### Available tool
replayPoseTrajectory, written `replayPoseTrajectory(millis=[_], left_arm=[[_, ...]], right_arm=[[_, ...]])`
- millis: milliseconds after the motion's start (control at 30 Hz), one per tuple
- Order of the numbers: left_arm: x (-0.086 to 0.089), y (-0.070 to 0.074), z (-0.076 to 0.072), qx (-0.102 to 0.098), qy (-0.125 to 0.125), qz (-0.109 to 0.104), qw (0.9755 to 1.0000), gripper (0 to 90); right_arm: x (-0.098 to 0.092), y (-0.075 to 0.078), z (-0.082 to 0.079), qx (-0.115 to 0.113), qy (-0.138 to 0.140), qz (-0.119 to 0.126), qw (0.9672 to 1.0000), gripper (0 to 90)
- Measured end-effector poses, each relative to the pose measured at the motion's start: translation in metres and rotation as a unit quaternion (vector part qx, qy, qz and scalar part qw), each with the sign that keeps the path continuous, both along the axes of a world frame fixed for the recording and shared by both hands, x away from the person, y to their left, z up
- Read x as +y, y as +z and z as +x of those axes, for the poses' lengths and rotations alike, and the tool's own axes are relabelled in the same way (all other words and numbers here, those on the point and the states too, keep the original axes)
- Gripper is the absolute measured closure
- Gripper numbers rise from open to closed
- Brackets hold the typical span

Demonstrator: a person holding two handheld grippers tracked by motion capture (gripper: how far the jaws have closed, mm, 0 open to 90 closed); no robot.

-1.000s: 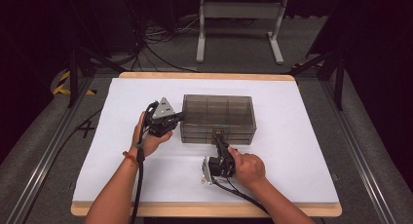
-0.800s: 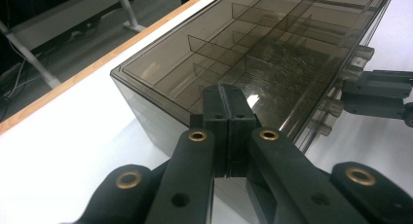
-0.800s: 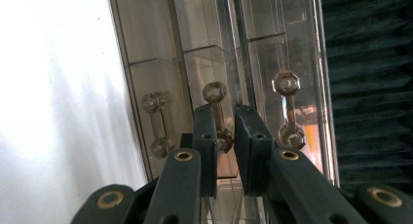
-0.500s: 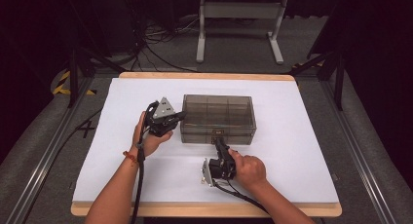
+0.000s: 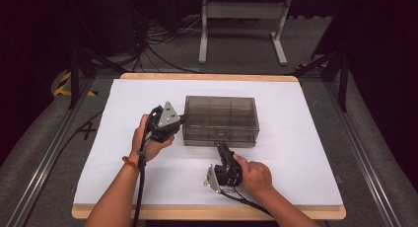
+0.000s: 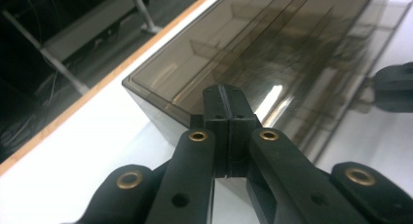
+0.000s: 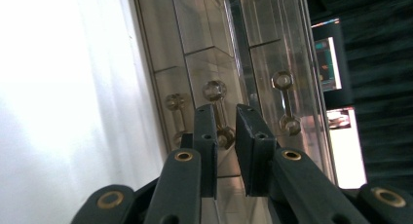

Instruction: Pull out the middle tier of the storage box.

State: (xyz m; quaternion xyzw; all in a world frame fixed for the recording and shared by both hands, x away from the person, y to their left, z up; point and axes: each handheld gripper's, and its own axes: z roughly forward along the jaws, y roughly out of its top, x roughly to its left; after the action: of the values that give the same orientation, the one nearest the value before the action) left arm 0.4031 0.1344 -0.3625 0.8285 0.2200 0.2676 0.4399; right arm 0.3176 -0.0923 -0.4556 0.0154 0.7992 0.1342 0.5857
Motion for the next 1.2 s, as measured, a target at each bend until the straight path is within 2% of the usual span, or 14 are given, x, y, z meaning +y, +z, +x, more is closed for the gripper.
replayPoseTrajectory(millis=[100, 167, 233, 333, 433, 533, 633, 700, 733, 800, 900, 1000, 1033, 1200], left_arm=[[0.009, 0.001, -0.015, -0.011, -0.007, -0.005, 0.9999, 90.0], [0.015, -0.001, -0.022, -0.007, -0.008, -0.017, 0.9998, 90.0], [0.021, -0.005, -0.027, -0.007, -0.007, -0.017, 0.9998, 90.0], [0.031, -0.013, -0.033, -0.001, -0.005, -0.018, 0.9998, 90.0], [0.037, -0.021, -0.036, 0.006, -0.004, -0.019, 0.9998, 90.0], [0.041, -0.031, -0.037, 0.019, -0.004, -0.022, 0.9996, 87.8], [0.041, -0.041, -0.038, 0.027, -0.011, -0.035, 0.9990, 86.8], [0.039, -0.048, -0.038, 0.030, -0.014, -0.030, 0.9990, 86.3], [0.037, -0.051, -0.038, 0.035, -0.016, -0.023, 0.9990, 86.0], [0.036, -0.055, -0.037, 0.040, -0.019, -0.024, 0.9987, 84.8], [0.034, -0.061, -0.037, 0.045, -0.019, -0.028, 0.9984, 78.9], [0.030, -0.068, -0.033, 0.064, -0.019, -0.028, 0.9974, 59.7], [0.030, -0.068, -0.033, 0.064, -0.019, -0.028, 0.9974, 56.3], [0.023, -0.073, -0.032, 0.076, -0.035, -0.026, 0.9962, 49.3]], right_arm=[[-0.009, 0.008, -0.007, 0.033, 0.023, 0.036, 0.9986, 75.0], [-0.018, 0.014, -0.013, 0.052, 0.033, 0.057, 0.9964, 74.6], [-0.028, 0.021, -0.017, 0.071, 0.037, 0.093, 0.9924, 74.7], [-0.050, 0.033, -0.019, 0.103, 0.038, 0.145, 0.9833, 74.7], [-0.079, 0.041, -0.017, 0.126, 0.038, 0.200, 0.9708, 73.2], [-0.106, 0.047, -0.012, 0.141, 0.041, 0.239, 0.9598, 71.3], [-0.132, 0.051, -0.006, 0.152, 0.037, 0.288, 0.9449, 70.5], [-0.145, 0.052, 0.000, 0.166, 0.034, 0.320, 0.9321, 69.8], [-0.149, 0.052, 0.002, 0.167, 0.028, 0.328, 0.9294, 69.3], [-0.155, 0.051, 0.006, 0.181, 0.027, 0.346, 0.9202, 68.1], [-0.156, 0.047, 0.011, 0.198, 0.022, 0.351, 0.9149, 67.0], [-0.154, 0.041, 0.016, 0.216, 0.022, 0.352, 0.9103, 66.7], [-0.154, 0.041, 0.016, 0.216, 0.022, 0.352, 0.9103, 66.7], [-0.152, 0.033, 0.021, 0.236, 0.017, 0.353, 0.9053, 64.1]])
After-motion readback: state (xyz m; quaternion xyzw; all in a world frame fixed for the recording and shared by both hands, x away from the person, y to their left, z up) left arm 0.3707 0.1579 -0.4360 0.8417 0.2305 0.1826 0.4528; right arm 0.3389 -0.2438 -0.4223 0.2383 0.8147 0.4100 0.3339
